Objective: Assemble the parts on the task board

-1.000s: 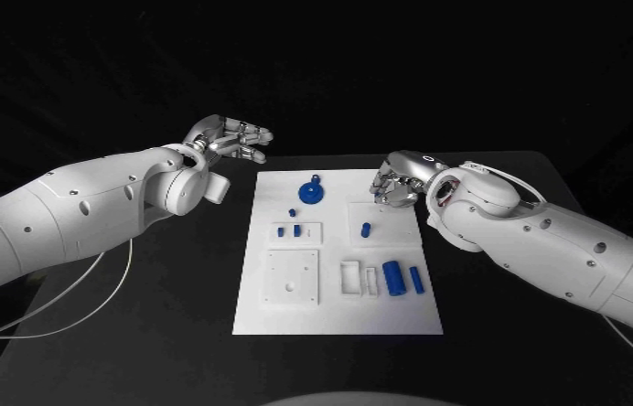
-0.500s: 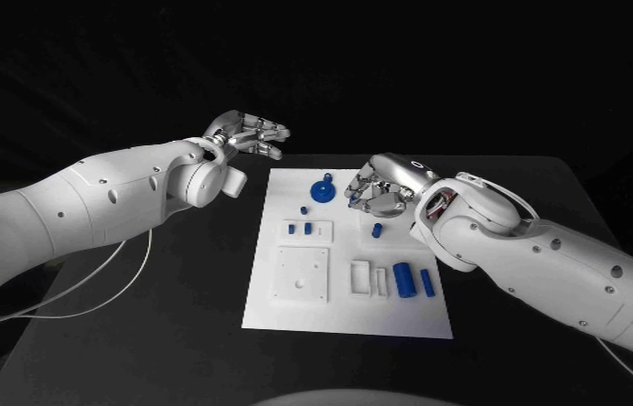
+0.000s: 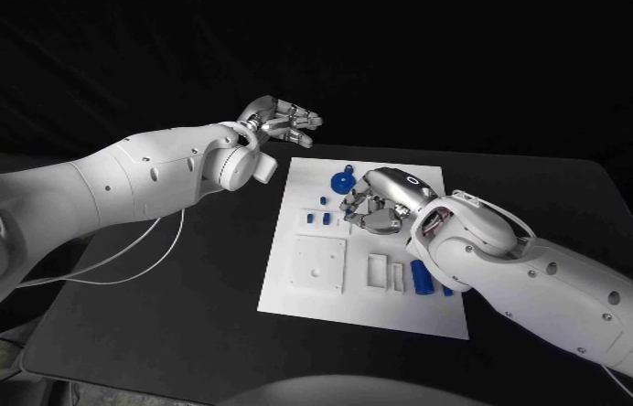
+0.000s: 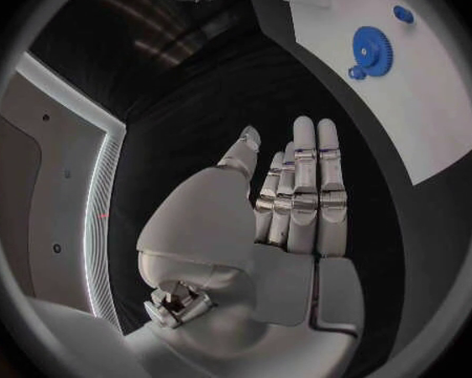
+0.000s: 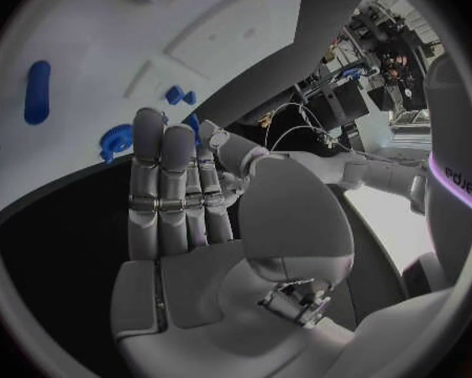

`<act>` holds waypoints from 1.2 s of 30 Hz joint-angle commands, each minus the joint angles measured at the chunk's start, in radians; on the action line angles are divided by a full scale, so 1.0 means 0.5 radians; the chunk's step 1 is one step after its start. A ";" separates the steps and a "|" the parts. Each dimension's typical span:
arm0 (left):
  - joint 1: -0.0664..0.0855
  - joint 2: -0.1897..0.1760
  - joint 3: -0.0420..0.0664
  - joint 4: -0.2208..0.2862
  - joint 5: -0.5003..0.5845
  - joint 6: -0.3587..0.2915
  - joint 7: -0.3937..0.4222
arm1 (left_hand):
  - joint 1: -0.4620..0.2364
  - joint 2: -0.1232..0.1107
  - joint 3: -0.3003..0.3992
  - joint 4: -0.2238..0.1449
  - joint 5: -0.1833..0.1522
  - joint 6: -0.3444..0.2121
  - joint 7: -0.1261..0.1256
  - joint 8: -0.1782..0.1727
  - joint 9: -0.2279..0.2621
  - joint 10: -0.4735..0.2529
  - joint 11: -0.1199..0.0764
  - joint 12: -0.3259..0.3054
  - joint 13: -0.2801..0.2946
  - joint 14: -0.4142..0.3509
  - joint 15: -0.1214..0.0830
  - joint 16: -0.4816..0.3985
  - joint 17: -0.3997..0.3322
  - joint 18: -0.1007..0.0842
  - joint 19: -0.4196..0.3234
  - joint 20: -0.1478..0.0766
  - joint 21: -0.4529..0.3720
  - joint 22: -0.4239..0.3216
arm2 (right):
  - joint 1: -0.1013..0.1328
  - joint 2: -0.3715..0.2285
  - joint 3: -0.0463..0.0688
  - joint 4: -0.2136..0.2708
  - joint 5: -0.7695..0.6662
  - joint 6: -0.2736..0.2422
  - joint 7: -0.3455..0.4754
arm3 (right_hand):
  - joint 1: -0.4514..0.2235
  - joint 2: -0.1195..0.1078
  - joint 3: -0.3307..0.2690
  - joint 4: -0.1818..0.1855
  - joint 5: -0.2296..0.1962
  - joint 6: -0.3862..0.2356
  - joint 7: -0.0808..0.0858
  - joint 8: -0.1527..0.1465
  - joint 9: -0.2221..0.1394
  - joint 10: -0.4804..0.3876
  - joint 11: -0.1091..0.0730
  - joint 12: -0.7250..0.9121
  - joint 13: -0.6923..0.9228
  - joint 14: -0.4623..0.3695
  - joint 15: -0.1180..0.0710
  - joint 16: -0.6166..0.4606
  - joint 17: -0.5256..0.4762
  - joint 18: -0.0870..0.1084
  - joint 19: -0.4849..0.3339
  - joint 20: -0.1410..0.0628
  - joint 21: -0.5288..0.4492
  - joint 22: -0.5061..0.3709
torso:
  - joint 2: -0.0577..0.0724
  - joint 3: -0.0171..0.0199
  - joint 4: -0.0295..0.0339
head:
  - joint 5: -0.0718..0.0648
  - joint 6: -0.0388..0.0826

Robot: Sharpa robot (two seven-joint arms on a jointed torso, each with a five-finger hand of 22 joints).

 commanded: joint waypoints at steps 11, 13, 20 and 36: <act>0.004 0.033 0.001 0.009 -0.022 -0.047 0.110 | 0.012 0.008 0.023 0.018 0.006 0.001 -0.008 0.004 0.002 0.009 -0.011 -0.001 0.000 0.001 0.003 -0.003 0.004 -0.030 0.014 0.000 0.014 -0.009 | -0.063 0.087 -0.088 -0.076 -0.201 -0.067 -0.020 | -0.009 0.012 0.022 0.001 0.009 0.009 0.001 0.003 0.009 0.054 -0.038 0.007 0.007 -0.001 -0.014 0.021 -0.014 0.057 0.024 0.001 -0.029 0.025 | 0.002 0.0067 -0.003 | 0.088 -0.054; 0.004 0.037 0.001 0.011 -0.023 -0.049 0.114 | 0.012 0.008 0.023 0.018 0.006 0.001 -0.008 0.004 0.002 0.009 -0.011 -0.001 0.000 0.001 0.003 -0.003 0.004 -0.030 0.014 0.000 0.014 -0.009 | -0.076 0.097 -0.094 -0.085 -0.212 -0.069 -0.020 | -0.009 0.012 0.022 0.001 0.009 0.011 0.001 0.004 0.009 0.055 -0.038 0.007 0.007 -0.001 -0.014 0.023 -0.015 0.057 0.026 0.000 -0.031 0.029 | 0.001 0.0060 -0.006 | 0.097 -0.060; 0.003 0.046 0.001 0.014 -0.023 -0.041 0.116 | 0.011 0.009 0.029 0.023 0.006 0.002 -0.009 0.005 0.003 0.008 -0.011 -0.001 0.000 0.001 0.004 -0.003 0.005 -0.030 0.014 0.001 0.014 -0.012 | -0.102 0.124 -0.120 -0.110 -0.232 -0.075 -0.019 | -0.010 0.012 0.024 -0.001 0.010 0.011 0.000 0.003 0.010 0.055 -0.038 0.006 0.007 -0.001 -0.015 0.028 -0.019 0.057 0.029 0.000 -0.036 0.036 | 0.001 0.0049 -0.004 | 0.110 -0.069; 0.003 0.052 0.001 0.008 -0.024 -0.007 0.104 | 0.010 0.007 0.032 0.028 0.005 0.002 -0.009 0.005 0.003 0.007 -0.010 -0.001 0.000 -0.002 0.004 -0.003 0.005 -0.030 0.013 0.001 0.014 -0.017 | -0.144 0.146 -0.139 -0.134 -0.248 -0.067 -0.017 | -0.011 0.012 0.025 -0.006 0.011 0.010 0.000 0.003 0.012 0.055 -0.038 0.006 0.006 -0.003 -0.015 0.035 -0.026 0.057 0.033 0.000 -0.048 0.049 | 0.000 0.0025 -0.005 | 0.130 -0.087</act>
